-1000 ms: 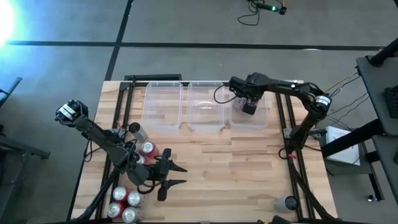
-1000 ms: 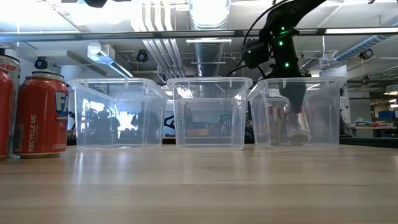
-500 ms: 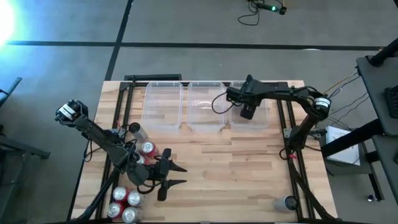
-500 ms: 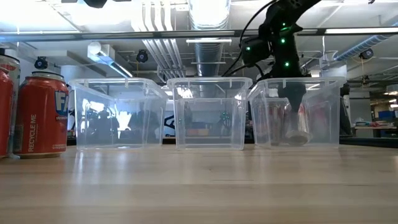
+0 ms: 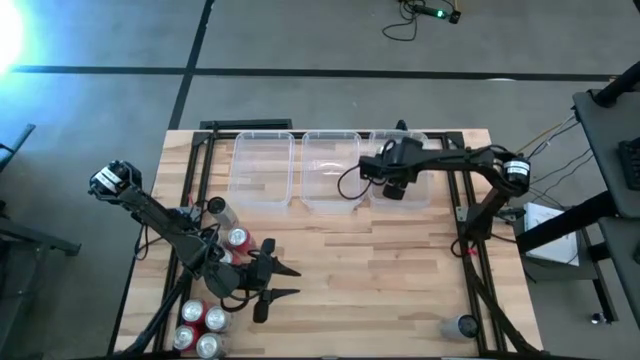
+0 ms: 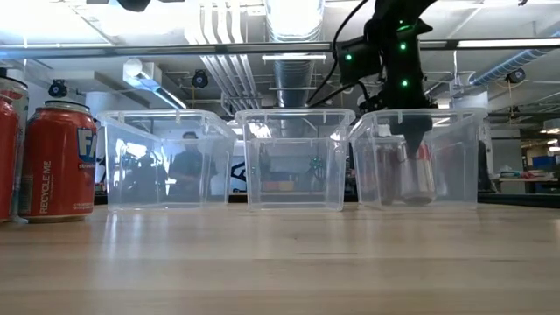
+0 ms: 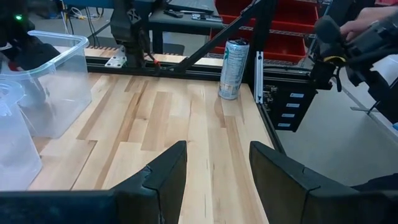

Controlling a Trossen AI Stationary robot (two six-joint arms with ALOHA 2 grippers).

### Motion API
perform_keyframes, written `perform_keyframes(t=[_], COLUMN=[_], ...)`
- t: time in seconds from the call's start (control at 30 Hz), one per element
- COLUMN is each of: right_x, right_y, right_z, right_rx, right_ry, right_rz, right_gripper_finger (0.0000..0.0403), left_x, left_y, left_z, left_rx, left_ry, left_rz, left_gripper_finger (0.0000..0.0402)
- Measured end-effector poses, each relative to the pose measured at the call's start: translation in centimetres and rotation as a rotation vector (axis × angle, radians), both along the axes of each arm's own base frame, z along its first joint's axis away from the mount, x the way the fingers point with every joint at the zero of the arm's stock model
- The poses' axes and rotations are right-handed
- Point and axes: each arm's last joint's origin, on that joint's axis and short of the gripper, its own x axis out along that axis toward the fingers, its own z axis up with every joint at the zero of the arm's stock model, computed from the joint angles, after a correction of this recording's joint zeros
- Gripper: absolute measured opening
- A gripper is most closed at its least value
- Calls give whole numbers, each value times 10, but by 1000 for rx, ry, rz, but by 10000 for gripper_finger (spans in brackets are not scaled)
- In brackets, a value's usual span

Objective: Sort soda cans
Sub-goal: Adjust the red-silver soda can in the right transparent bin

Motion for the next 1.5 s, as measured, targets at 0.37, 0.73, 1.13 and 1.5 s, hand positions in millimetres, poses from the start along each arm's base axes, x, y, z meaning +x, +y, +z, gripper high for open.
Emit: perform_keyframes(t=[0.37, 0.73, 1.13, 1.5], right_x=[3, 9, 8, 7], right_y=[28, 48, 60, 70], right_z=[-3, -1, 24, 59], right_rx=[37, 36, 136, 333], right_ry=[3, -11, -83, -312], right_rz=[19, 66, 40, 35], right_gripper_finger=[191, 241, 329, 340], left_x=[0, 0, 0, 1], left_y=[0, 0, 0, -1], left_z=[-1, -1, -1, 5], left_rx=[-14, -11, -11, -4], left_ry=[6, 10, 10, 18], left_rz=[4, 4, 5, 5], left_gripper_finger=[160, 160, 160, 160])
